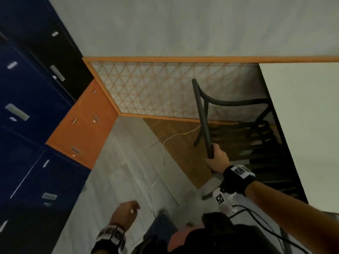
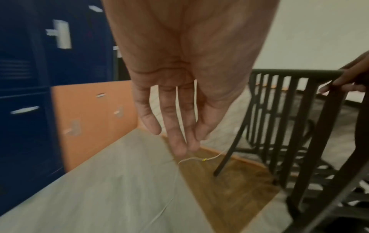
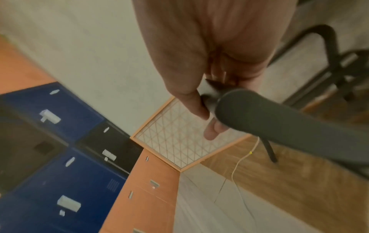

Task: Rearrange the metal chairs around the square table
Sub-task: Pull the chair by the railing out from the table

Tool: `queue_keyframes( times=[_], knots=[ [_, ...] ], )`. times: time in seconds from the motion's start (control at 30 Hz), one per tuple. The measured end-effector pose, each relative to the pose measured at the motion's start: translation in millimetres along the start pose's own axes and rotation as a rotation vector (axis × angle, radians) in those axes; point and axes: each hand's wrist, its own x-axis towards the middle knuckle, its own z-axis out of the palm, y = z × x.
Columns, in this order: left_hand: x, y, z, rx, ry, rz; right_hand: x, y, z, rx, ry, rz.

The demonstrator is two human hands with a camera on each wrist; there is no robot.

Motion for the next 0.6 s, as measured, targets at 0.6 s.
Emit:
queue_keyframes(
  times=[0.6],
  knots=[
    [322.8,361.5,-227.9,0.936,0.085,1.255,2.1,-23.1,21.2,0.207,0.231,0.212]
  ],
)
